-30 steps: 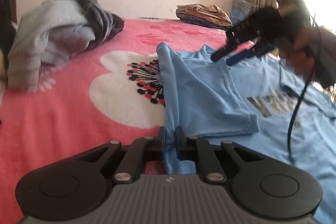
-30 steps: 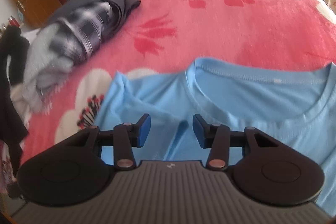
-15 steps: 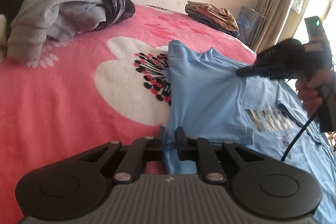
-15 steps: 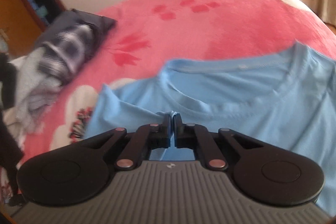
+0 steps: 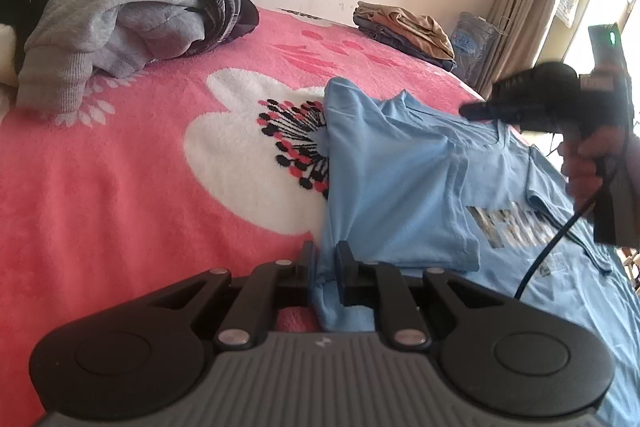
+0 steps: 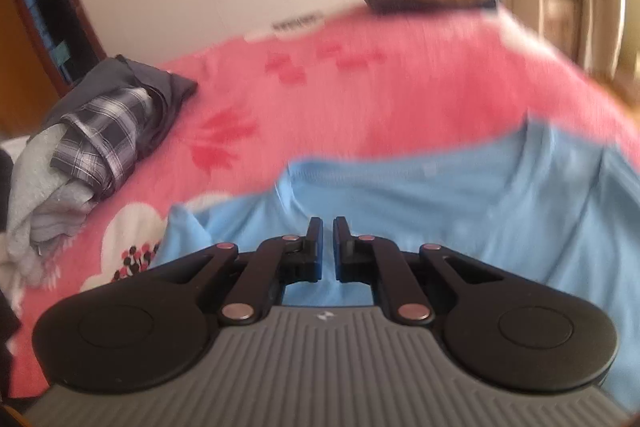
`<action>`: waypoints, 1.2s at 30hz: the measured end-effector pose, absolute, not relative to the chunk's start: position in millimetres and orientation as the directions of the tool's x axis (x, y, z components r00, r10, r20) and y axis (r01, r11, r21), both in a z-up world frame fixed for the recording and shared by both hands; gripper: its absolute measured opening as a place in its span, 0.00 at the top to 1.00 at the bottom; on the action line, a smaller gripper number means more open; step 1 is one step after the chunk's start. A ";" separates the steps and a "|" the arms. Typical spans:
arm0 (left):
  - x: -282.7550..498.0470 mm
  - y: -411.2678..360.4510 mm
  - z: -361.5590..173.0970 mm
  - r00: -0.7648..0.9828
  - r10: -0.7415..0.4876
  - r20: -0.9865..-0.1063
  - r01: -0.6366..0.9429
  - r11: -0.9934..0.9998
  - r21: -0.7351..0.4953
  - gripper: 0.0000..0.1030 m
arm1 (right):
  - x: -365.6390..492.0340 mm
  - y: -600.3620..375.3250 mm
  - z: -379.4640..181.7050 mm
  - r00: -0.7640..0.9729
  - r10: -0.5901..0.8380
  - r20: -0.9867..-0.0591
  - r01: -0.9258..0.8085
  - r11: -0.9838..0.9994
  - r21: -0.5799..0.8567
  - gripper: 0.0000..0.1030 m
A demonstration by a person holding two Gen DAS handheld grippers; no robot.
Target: Fold clothes
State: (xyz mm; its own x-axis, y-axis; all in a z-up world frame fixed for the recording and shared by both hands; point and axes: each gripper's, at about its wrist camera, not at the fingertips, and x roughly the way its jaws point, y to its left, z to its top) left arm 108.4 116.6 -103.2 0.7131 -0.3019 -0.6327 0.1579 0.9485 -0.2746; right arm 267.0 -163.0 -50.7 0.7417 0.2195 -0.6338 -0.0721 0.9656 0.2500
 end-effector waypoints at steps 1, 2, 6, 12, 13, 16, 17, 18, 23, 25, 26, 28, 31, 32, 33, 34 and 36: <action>107.8 115.7 -103.0 0.715 -0.298 -0.633 0.158 0.950 -0.270 0.88 | 270.7 -158.1 -48.8 0.734 0.246 -0.633 -0.111 0.963 0.246 0.95; 107.3 115.0 -103.0 0.716 -0.295 -0.632 0.157 0.951 -0.266 0.88 | 274.7 -153.0 -47.3 0.722 0.276 -0.634 -0.151 0.958 0.244 0.95; 107.1 116.1 -103.9 0.717 -0.299 -0.630 0.161 0.950 -0.268 0.88 | 292.8 -124.1 -48.5 0.633 0.384 -0.673 -0.346 0.917 0.198 0.77; 106.6 118.0 -105.5 0.718 -0.308 -0.624 0.164 0.947 -0.277 0.88 | 308.0 -92.9 -62.3 0.546 0.413 -0.729 -0.578 0.816 0.029 0.74; 106.6 118.2 -105.7 0.719 -0.308 -0.623 0.165 0.946 -0.278 0.88 | 309.5 -92.0 -63.3 0.532 0.415 -0.738 -0.590 0.807 0.028 0.74; 106.6 118.4 -106.2 0.719 -0.311 -0.621 0.167 0.946 -0.279 0.88 | 310.6 -89.9 -67.3 0.499 0.410 -0.763 -0.621 0.784 0.015 0.74; 106.6 118.8 -106.4 0.720 -0.312 -0.620 0.168 0.945 -0.280 0.88 | 310.2 -89.3 -68.9 0.490 0.406 -0.771 -0.630 0.777 0.009 0.74; 106.5 119.1 -106.8 0.720 -0.313 -0.619 0.169 0.945 -0.281 0.88 | 309.8 -88.7 -70.5 0.481 0.403 -0.779 -0.639 0.769 0.003 0.74; 105.7 118.7 -107.7 0.725 -0.311 -0.615 0.170 0.945 -0.278 0.88 | 306.9 -97.1 -69.5 0.497 0.420 -0.759 -0.613 0.789 0.036 1.00; 105.8 118.7 -107.7 0.725 -0.311 -0.615 0.170 0.945 -0.278 0.88 | 304.3 -102.1 -67.4 0.524 0.426 -0.737 -0.582 0.811 0.055 1.00; 105.9 118.8 -107.7 0.724 -0.311 -0.615 0.170 0.945 -0.278 0.88 | 302.5 -107.5 -66.4 0.541 0.430 -0.722 -0.549 0.832 0.084 1.00; 106.2 118.9 -107.6 0.724 -0.311 -0.616 0.171 0.945 -0.278 0.88 | 301.4 -116.9 -72.1 0.563 0.409 -0.718 -0.473 0.872 0.127 1.00; 106.7 119.3 -107.4 0.723 -0.312 -0.617 0.171 0.945 -0.277 0.88 | 302.2 -131.0 -79.2 0.595 0.377 -0.710 -0.357 0.915 0.187 1.00; 106.8 119.4 -107.4 0.722 -0.312 -0.617 0.171 0.945 -0.278 0.88 | 304.0 -135.8 -79.9 0.610 0.368 -0.702 -0.322 0.924 0.205 1.00; 106.9 119.3 -107.3 0.722 -0.312 -0.618 0.170 0.945 -0.278 0.88 | 305.9 -140.6 -80.6 0.623 0.358 -0.695 -0.286 0.932 0.224 0.98; 107.0 119.1 -107.3 0.721 -0.311 -0.619 0.169 0.945 -0.279 0.88 | 305.4 -143.9 -77.4 0.644 0.359 -0.675 -0.271 0.933 0.238 0.96; 107.4 118.8 -107.2 0.721 -0.310 -0.620 0.165 0.945 -0.281 0.88 | 299.7 -145.9 -66.4 0.687 0.389 -0.614 -0.288 0.921 0.261 0.96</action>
State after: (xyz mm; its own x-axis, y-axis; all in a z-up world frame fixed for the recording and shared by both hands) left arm 107.4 118.8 -107.2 0.7212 -0.3098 -0.6196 0.1649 0.9455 -0.2808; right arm 299.7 -145.9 -66.4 0.6867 0.3886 -0.6143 -0.2876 0.9214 0.2614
